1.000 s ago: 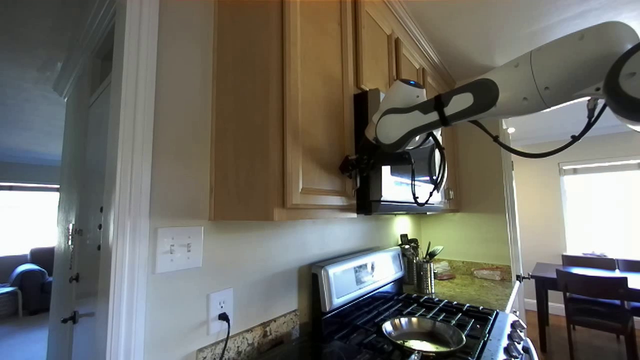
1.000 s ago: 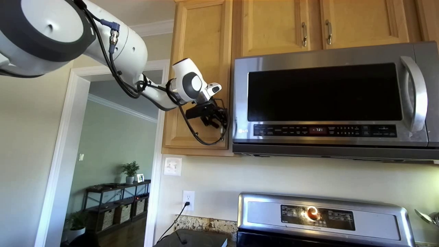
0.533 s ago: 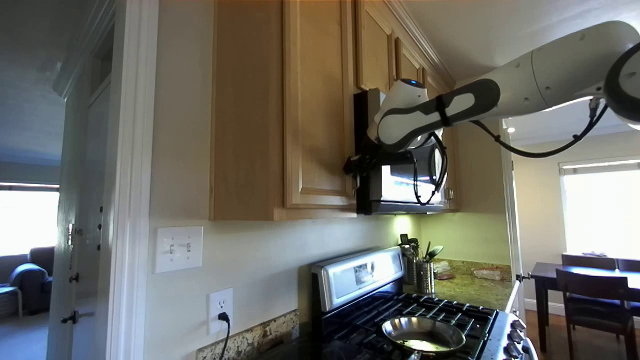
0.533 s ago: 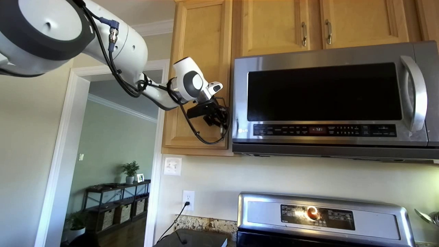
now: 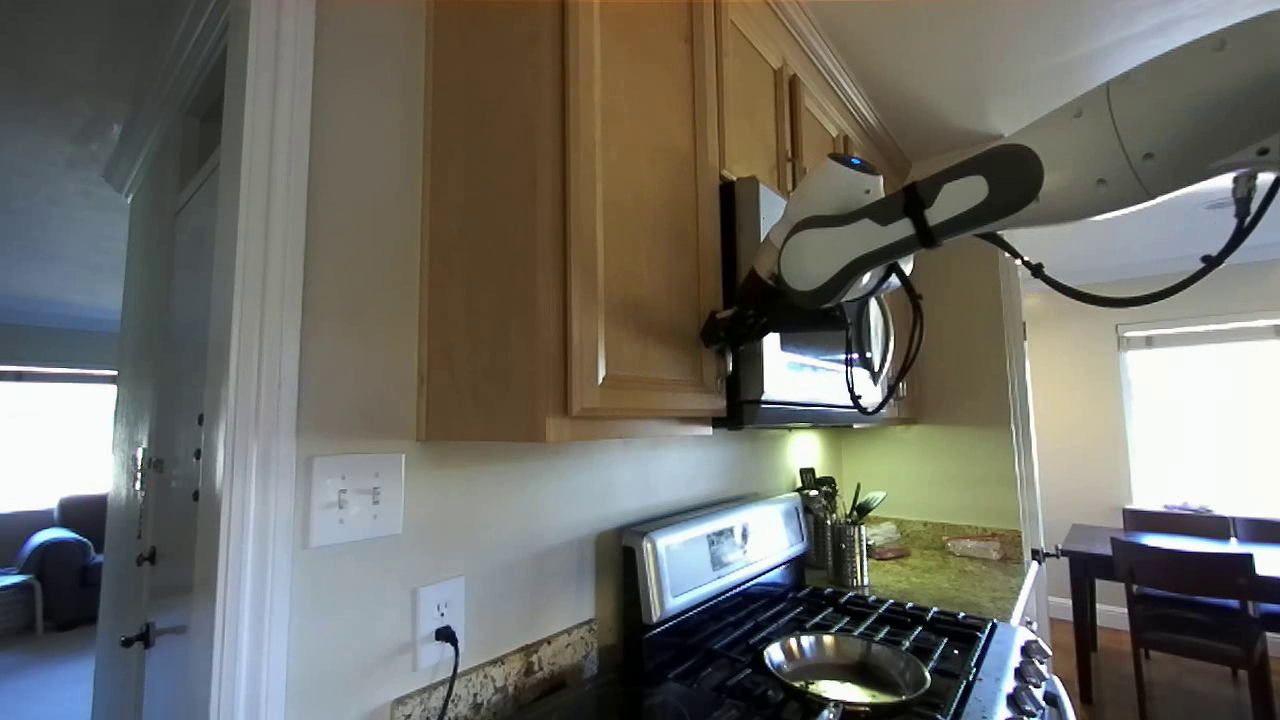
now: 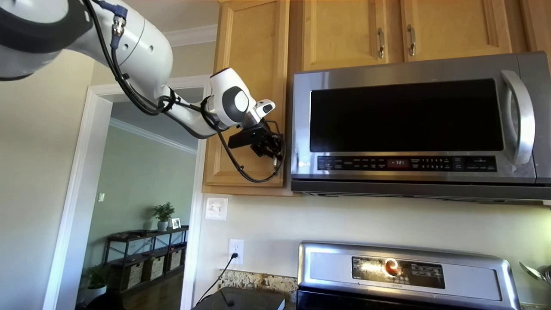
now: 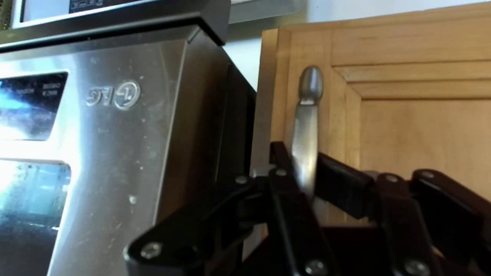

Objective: Open the left cupboard

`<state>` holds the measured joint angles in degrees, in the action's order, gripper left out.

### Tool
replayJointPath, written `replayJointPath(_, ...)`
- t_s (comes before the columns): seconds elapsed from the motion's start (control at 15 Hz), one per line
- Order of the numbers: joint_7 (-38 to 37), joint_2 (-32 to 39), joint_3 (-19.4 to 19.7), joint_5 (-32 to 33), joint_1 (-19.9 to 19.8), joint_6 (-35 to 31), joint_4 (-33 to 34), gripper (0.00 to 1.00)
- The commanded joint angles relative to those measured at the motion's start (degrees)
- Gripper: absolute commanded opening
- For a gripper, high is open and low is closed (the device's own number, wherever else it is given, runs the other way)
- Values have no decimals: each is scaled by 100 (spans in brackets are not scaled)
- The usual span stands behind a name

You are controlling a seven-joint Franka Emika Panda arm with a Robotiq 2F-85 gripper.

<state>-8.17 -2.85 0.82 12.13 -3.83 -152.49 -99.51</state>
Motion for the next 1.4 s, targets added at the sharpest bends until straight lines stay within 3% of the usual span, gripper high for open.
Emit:
replayJointPath(0.0, 573, -888, -129, -368, 280, -146, -1263, 9)
replayJointPath(0.67, 506, -1708, -109, -736, 389, -611, -2216, 10)
replayJointPath(1.33, 865, -3713, -68, -1116, 748, -178, -3731, 9)
